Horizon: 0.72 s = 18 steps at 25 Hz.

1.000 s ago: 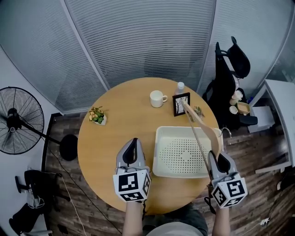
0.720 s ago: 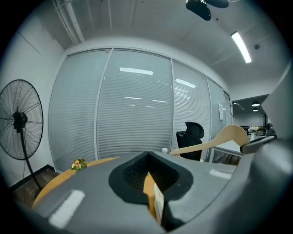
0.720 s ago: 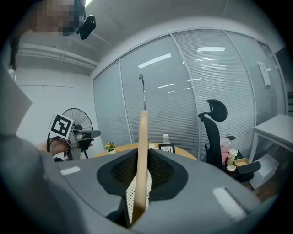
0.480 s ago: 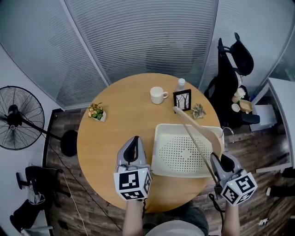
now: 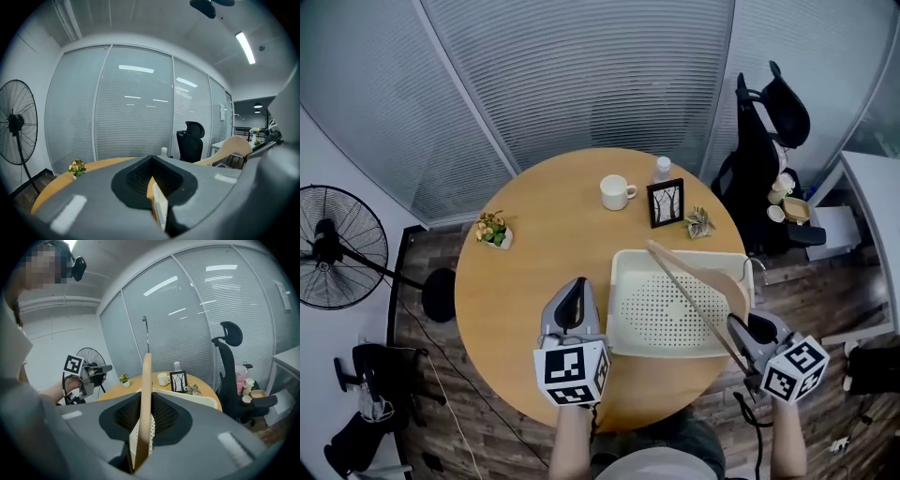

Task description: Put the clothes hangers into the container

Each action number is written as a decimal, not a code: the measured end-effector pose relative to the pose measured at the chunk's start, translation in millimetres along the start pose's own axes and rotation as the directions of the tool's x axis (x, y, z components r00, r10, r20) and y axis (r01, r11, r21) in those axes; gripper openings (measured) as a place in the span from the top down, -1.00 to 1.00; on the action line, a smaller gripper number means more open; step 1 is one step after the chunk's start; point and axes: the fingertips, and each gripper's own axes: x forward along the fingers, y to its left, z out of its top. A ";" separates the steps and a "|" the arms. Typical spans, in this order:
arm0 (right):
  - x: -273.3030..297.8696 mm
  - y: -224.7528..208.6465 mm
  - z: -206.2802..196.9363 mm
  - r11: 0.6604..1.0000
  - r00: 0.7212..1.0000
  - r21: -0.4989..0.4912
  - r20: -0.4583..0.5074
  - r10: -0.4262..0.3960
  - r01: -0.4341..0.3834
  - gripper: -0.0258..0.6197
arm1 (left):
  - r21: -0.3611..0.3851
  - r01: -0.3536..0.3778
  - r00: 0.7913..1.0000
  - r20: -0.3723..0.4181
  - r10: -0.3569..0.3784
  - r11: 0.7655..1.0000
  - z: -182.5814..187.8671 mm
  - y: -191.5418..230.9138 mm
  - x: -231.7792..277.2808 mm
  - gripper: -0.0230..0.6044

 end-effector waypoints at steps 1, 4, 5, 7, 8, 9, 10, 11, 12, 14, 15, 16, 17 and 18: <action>0.6 -1.8 -3.0 1.000 1.000 0.004 -0.011 0.003 -0.003 0.66 | 0.002 0.006 1.000 -0.002 -0.006 1.000 -0.1 -1.8 1.1 0.93; 2.3 -4.2 -12.4 0.998 0.998 0.042 -0.035 0.042 -0.041 0.66 | 0.005 0.020 1.000 -0.008 -0.020 1.000 -1.6 -6.2 2.9 0.93; 3.0 -4.0 -15.8 0.996 0.997 0.062 -0.041 0.063 -0.060 0.66 | 0.004 0.023 1.000 -0.009 -0.023 1.000 -2.6 -7.0 2.8 0.93; 4.7 -4.3 -22.8 0.991 0.994 0.100 -0.055 0.095 -0.089 0.66 | 0.002 0.030 0.999 -0.011 -0.030 1.000 -4.4 -8.9 2.3 0.93; 5.8 -5.3 -26.2 0.989 0.992 0.114 -0.065 0.104 -0.097 0.66 | 0.001 0.034 0.999 -0.012 -0.034 0.999 -5.0 -10.2 2.2 0.93; 7.3 -6.8 -29.4 0.987 0.991 0.122 -0.077 0.110 -0.100 0.66 | 0.000 0.038 0.999 -0.013 -0.038 0.999 -5.5 -11.6 2.3 0.93; 8.9 -8.8 -32.6 0.987 0.990 0.127 -0.089 0.112 -0.101 0.66 | 0.001 0.043 0.999 -0.014 -0.043 0.999 -6.0 -13.0 2.5 0.93; 10.8 -11.2 -35.9 0.986 0.988 0.130 -0.101 0.114 -0.100 0.66 | 0.001 0.047 0.999 -0.016 -0.047 0.999 -6.8 -14.3 2.7 0.93; 12.9 -13.6 -39.3 0.986 0.987 0.137 -0.112 0.116 -0.100 0.66 | 0.002 0.051 0.999 -0.018 -0.051 0.999 -7.8 -15.4 2.8 0.93; 16.8 -17.5 -46.1 0.983 0.984 0.155 -0.131 0.122 -0.101 0.66 | 0.004 0.057 0.998 -0.024 -0.057 0.998 -10.5 -17.6 2.7 0.93; 18.4 -18.8 -49.2 0.981 0.982 0.163 -0.141 0.126 -0.103 0.66 | 0.004 0.060 0.998 -0.028 -0.060 0.998 -11.8 -19.1 2.6 0.93; 19.6 -19.6 -51.9 0.980 0.980 0.167 -0.152 0.131 -0.105 0.66 | 0.004 0.063 0.998 -0.030 -0.063 0.998 -13.0 -20.8 2.6 0.93; 20.7 -20.0 -54.2 0.980 0.977 0.168 -0.163 0.135 -0.108 0.66 | 0.004 0.067 0.997 -0.032 -0.066 0.998 -13.8 -22.6 2.7 0.93; 21.8 -20.0 -56.1 0.979 0.975 0.168 -0.172 0.141 -0.112 0.66 | 0.003 0.070 0.997 -0.033 -0.070 0.998 -14.3 -24.5 2.9 0.93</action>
